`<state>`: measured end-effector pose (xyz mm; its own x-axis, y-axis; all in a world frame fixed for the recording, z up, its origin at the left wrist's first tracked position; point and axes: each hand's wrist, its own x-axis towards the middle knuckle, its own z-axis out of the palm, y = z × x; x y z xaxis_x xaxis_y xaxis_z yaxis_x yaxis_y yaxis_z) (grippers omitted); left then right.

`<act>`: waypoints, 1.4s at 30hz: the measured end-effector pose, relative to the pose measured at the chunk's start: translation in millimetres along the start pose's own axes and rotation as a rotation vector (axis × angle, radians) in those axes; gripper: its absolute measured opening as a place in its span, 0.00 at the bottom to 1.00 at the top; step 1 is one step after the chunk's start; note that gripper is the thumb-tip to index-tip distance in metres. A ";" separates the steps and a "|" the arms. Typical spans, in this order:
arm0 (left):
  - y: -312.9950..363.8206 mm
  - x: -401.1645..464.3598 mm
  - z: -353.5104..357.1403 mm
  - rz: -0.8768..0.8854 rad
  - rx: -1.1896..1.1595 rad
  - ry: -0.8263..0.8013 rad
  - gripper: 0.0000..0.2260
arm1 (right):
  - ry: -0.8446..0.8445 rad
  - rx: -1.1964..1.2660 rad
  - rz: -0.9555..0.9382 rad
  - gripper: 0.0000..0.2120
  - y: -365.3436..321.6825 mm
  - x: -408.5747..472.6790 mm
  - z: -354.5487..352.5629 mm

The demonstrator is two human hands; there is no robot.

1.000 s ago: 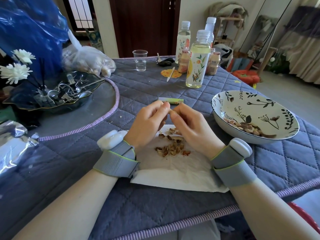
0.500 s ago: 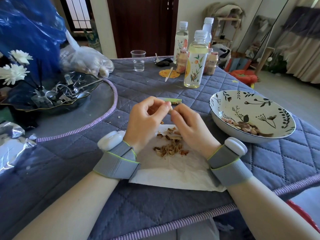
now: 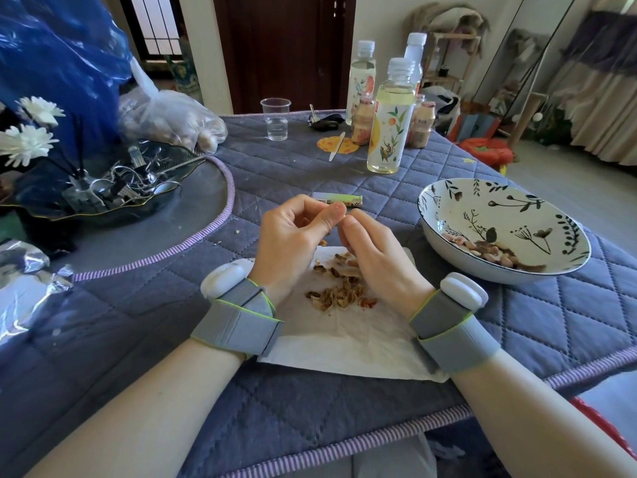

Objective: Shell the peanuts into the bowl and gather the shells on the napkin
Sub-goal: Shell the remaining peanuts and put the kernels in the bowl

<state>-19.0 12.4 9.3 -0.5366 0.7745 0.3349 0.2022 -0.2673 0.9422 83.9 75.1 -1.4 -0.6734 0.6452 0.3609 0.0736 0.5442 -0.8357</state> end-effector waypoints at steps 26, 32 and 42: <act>-1.3 -0.3 5.1 -0.048 -0.206 -0.029 0.10 | 0.041 0.271 0.037 0.14 1.2 5.4 -0.3; 0.7 -0.3 5.9 -0.099 -0.143 0.061 0.08 | 0.090 0.030 -0.057 0.11 4.5 2.8 2.7; -2.8 -0.1 5.5 -0.039 -0.066 0.100 0.08 | 0.055 -0.085 -0.035 0.09 0.3 0.1 5.1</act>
<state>-15.0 16.3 6.5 -0.6227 0.7250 0.2944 0.1265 -0.2780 0.9522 80.2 72.6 -3.7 -0.6351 0.6524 0.4136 0.1145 0.6090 -0.7848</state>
